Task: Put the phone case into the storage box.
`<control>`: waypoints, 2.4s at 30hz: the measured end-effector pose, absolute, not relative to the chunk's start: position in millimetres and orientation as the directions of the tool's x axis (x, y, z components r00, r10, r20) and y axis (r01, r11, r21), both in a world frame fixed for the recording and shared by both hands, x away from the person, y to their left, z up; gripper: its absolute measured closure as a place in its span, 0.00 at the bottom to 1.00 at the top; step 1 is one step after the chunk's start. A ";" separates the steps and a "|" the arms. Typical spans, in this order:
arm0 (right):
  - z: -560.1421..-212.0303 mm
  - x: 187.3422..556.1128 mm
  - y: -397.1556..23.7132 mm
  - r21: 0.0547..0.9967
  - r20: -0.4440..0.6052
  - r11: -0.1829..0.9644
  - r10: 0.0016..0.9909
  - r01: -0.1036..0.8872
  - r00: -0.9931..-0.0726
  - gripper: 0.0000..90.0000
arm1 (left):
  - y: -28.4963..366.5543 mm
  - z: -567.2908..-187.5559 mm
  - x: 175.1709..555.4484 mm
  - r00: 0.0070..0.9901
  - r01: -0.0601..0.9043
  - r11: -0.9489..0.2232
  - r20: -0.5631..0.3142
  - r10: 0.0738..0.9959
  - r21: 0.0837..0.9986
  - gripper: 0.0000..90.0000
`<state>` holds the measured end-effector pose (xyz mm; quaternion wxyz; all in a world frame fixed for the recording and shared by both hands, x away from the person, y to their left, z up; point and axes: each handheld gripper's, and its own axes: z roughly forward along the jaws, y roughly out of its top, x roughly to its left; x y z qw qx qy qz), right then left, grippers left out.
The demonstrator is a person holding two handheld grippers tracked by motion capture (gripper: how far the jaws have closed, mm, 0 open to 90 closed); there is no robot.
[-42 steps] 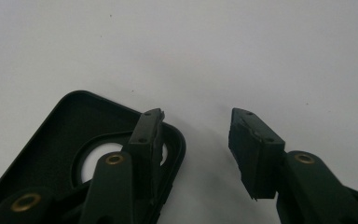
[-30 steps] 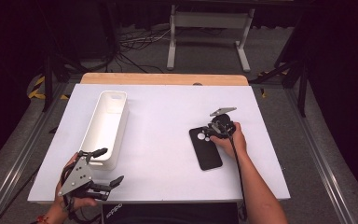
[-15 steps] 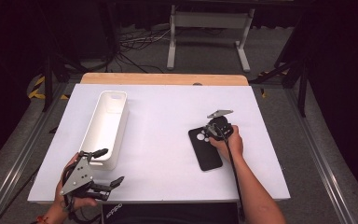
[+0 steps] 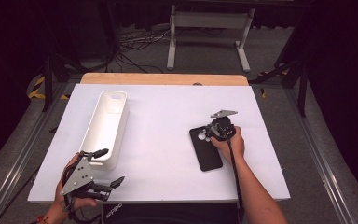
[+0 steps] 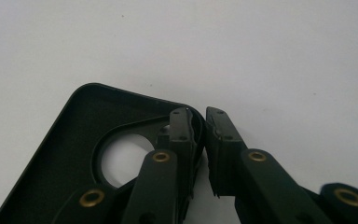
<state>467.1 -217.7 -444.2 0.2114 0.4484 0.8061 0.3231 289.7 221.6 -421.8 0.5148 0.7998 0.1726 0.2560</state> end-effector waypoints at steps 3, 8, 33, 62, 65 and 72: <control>-445.8 468.3 -220.6 0.706 -0.027 0.369 0.867 0.604 -0.498 0.91 | 220.7 -422.4 289.5 0.812 0.019 -0.407 0.224 0.540 0.913 0.05; -446.5 469.1 -222.4 0.708 -0.015 0.363 0.866 0.607 -0.500 0.91 | 220.7 -422.3 290.3 0.809 0.011 -0.406 0.231 0.541 0.914 0.05; -410.8 439.5 -222.0 0.844 -0.102 0.350 0.849 0.407 -0.519 0.92 | 221.6 -420.3 289.6 0.808 0.015 -0.401 0.225 0.544 0.916 0.05; -381.0 402.0 -198.8 0.928 -0.196 0.334 0.813 0.165 -0.548 0.92 | 169.3 -389.1 318.4 0.811 0.052 -0.304 0.137 0.568 0.951 0.14; -379.4 398.0 -193.3 0.933 -0.197 0.329 0.810 0.149 -0.552 0.92 | 156.4 -385.4 324.8 0.816 0.051 -0.290 0.128 0.564 0.956 0.15; -374.8 388.9 -177.1 0.938 -0.208 0.326 0.798 0.114 -0.566 0.92 | 112.8 -381.5 350.9 0.832 0.141 -0.249 0.022 0.554 0.958 0.16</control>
